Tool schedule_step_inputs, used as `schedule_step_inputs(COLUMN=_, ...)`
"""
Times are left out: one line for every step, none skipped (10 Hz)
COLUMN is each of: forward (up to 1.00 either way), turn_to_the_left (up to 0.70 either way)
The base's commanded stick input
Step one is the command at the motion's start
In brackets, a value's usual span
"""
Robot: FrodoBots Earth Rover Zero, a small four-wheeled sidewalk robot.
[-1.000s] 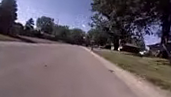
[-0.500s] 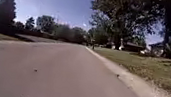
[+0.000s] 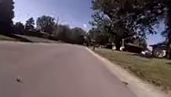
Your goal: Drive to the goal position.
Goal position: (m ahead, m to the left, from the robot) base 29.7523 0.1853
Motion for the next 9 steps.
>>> schedule_step_inputs(forward=1.0, turn_to_the_left=0.0)
schedule_step_inputs(forward=1.0, turn_to_the_left=0.0)
schedule_step_inputs(forward=1.0, turn_to_the_left=0.0)
schedule_step_inputs(forward=1.0, turn_to_the_left=0.0)
schedule_step_inputs(forward=1.0, turn_to_the_left=0.0)
schedule_step_inputs(forward=1.0, turn_to_the_left=0.0)
schedule_step_inputs(forward=1.0, turn_to_the_left=0.0)
schedule_step_inputs(forward=1.0, turn_to_the_left=0.0)
schedule_step_inputs(forward=1.0, turn_to_the_left=0.0)
